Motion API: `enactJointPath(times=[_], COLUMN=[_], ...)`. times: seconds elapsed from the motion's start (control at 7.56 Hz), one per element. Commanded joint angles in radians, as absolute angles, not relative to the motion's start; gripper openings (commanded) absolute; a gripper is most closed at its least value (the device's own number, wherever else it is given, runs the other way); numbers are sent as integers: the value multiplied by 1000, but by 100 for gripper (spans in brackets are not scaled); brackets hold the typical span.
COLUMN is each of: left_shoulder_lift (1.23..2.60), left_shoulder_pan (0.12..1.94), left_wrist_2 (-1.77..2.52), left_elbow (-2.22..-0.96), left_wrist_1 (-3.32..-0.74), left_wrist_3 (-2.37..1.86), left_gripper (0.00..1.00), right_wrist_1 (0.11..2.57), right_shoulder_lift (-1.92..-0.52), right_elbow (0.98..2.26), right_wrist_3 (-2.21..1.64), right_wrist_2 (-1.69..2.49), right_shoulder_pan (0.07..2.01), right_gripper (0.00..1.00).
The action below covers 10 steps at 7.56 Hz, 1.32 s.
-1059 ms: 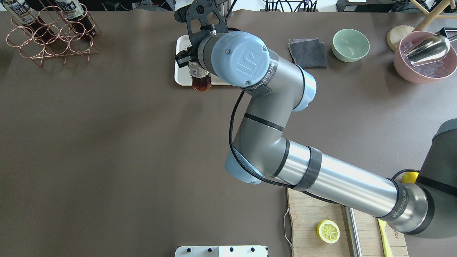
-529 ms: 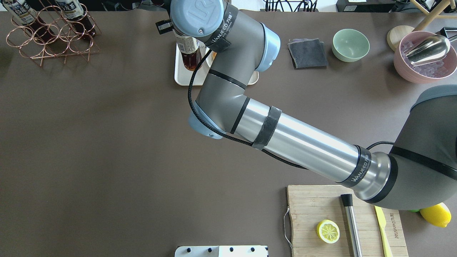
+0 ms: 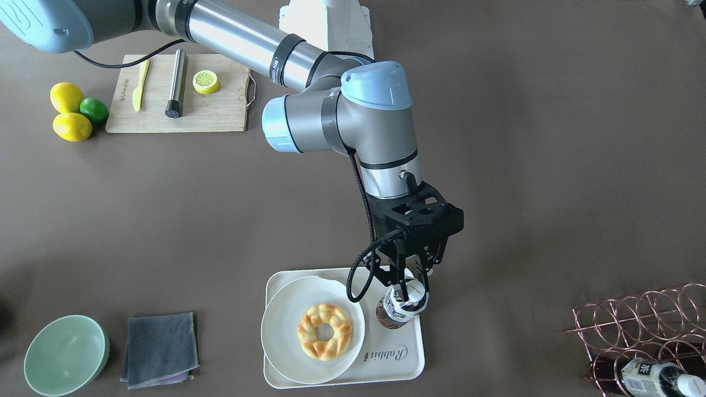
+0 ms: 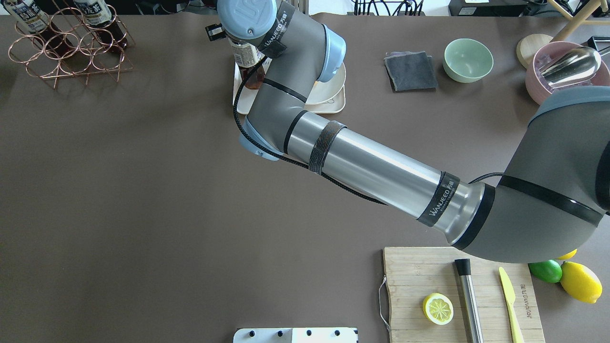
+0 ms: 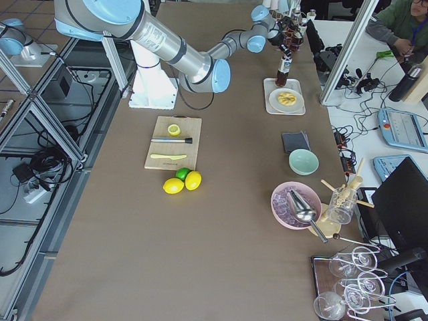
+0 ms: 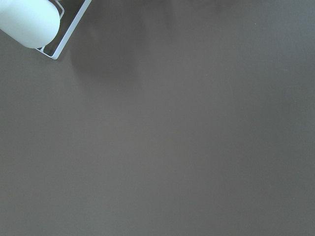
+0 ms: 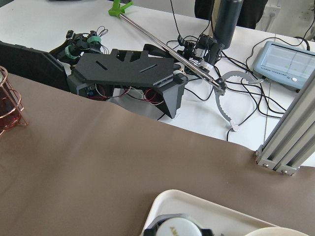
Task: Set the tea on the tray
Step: 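Lift the tea bottle with the right gripper toward the white tray, then lower the bottle onto the tray beside the plate and open the right gripper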
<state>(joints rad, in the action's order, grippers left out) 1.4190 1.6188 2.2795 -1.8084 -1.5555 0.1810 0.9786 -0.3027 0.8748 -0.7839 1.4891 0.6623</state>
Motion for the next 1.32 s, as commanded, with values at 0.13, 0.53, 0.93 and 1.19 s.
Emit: enactJointPath(times=[0.13, 0.53, 0.93, 1.19], left_shoulder_lift=[1419, 1420, 1419, 1420], left_shoulder_pan=[1626, 1626, 1626, 1628], left_wrist_2=[2279, 2279, 2279, 2281], left_elbow=[-1812, -1812, -1812, -1813], left_wrist_1=[-1555, -1555, -1555, -1551], left_wrist_3=[181, 181, 181, 181], left_gripper=[100, 100, 100, 100], right_wrist_1=[973, 971, 971, 977], right_shoulder_lift=[-302, -307, -307, -305], right_elbow=[861, 862, 864, 865], right_wrist_3=[-784, -784, -784, -790], right_wrist_2=[1491, 1489, 1486, 1553], right_shoulder_pan=[663, 663, 664, 707], right_gripper=[0, 1, 99, 100])
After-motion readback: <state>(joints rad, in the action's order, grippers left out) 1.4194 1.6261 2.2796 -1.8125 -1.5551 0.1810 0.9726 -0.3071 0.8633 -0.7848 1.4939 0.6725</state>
